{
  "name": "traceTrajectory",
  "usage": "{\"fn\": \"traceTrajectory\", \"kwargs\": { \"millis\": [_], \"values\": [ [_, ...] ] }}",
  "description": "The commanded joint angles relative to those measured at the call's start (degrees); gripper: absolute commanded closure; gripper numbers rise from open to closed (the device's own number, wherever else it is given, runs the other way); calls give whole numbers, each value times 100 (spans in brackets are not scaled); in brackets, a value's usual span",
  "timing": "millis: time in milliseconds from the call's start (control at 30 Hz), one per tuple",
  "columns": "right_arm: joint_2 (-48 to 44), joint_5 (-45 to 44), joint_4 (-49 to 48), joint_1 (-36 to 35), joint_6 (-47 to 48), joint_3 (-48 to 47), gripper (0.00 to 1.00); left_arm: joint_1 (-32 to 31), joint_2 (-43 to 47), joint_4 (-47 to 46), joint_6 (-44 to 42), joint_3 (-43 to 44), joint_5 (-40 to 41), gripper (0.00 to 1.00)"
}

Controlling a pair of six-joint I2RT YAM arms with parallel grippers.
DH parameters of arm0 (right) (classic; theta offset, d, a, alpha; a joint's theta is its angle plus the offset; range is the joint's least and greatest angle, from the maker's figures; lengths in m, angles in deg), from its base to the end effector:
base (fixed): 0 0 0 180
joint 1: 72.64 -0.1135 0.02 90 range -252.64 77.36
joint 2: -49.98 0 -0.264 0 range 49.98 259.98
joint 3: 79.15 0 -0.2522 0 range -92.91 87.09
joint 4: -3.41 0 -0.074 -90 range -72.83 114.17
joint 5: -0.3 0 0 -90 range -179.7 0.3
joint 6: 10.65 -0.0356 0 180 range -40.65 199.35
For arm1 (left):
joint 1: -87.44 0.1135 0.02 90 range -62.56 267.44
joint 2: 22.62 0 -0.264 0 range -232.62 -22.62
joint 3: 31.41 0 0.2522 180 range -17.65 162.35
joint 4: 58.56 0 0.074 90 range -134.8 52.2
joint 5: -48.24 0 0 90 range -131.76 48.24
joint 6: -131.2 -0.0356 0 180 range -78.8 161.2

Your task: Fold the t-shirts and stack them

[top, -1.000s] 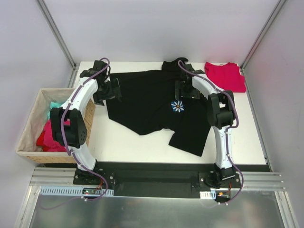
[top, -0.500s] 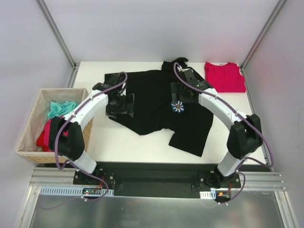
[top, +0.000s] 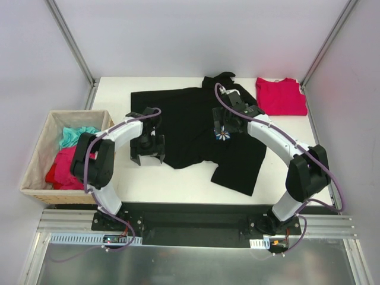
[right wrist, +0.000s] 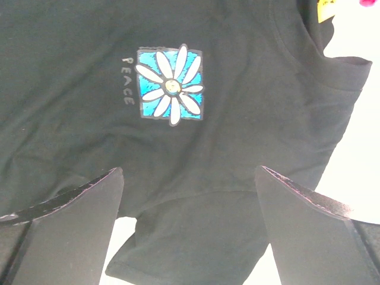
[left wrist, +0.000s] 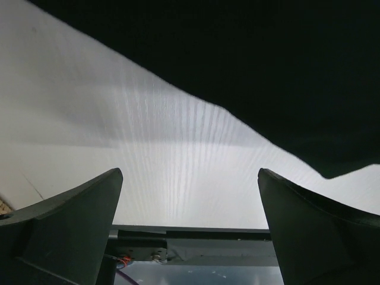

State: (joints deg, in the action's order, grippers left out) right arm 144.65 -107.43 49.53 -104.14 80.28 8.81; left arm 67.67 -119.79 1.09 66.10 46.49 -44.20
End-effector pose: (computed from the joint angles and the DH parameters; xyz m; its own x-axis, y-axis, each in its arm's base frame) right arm 0.3165 0.1812 0.2839 -0.6357 -0.4077 -0.6555 -0.3368 0.9106 -0.2396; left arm 0.2932 -0.1070 0.1847 -0.9832 -0.0936 -0.1567 -0.0753 0.9901 -0.1188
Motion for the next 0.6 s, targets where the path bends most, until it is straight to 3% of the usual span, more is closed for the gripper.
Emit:
{"fn": "traceTrajectory", "kwargs": {
  "millis": [0, 267, 567],
  "values": [
    [-230, -37, -159, -48, 57, 6, 3, 17, -521, 61, 146, 669, 121, 1],
    [-292, 95, -256, -84, 74, 94, 3, -9, -1243, 87, 462, 1574, -99, 1],
    [-327, 165, -292, -119, 83, 182, 3, -9, -1524, -9, 752, 1479, -160, 1]
  ]
}}
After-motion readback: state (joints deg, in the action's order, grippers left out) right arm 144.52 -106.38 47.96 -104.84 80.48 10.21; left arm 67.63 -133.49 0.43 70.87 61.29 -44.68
